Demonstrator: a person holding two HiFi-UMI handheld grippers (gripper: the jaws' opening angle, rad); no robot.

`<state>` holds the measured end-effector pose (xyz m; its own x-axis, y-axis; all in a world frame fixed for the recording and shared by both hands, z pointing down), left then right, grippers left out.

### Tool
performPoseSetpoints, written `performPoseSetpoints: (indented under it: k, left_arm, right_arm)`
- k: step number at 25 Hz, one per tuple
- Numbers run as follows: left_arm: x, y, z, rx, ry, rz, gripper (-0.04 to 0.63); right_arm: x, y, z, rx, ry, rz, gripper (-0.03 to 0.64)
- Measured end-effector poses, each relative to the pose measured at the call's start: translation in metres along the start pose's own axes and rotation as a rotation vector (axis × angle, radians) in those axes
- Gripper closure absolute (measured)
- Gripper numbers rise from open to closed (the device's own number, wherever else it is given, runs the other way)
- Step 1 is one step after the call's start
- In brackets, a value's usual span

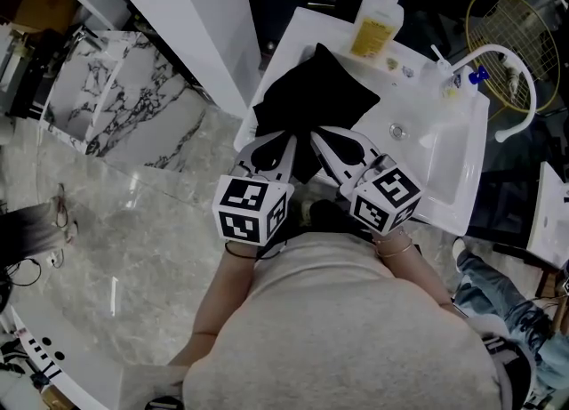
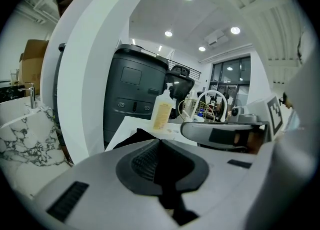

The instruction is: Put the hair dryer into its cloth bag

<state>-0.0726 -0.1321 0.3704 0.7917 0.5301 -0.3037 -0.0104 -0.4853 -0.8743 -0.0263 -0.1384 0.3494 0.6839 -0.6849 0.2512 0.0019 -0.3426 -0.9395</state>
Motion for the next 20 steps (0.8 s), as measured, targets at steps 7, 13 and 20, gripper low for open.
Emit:
performPoseSetpoints:
  k: [7,13,20]
  left_arm:
    - [-0.0037,-0.0010,0.0015,0.011,0.011,-0.004,0.580]
    - [-0.0027,-0.0004,0.0025,0.003,0.007,-0.010,0.580]
    - [-0.0042,-0.0068,0.0013,-0.012,0.006,-0.004,0.580]
  right_arm:
    - [0.0021,-0.0040,-0.0004,-0.020,0.001,-0.008,0.618]
    - [-0.0012,-0.0049,-0.0003,-0.024,0.005,-0.012,0.618]
    - [-0.0023,-0.0110,-0.0016,-0.049,0.012,-0.006,0.618]
Point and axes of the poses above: the fingertips, and each gripper's own axes: z backward along the fingers, x to its right, y out of its top, the point moved 1 cm from there along z, backward along the fingers, and after that the axes turned 10 degrees about -y, right-handed, at the moved point
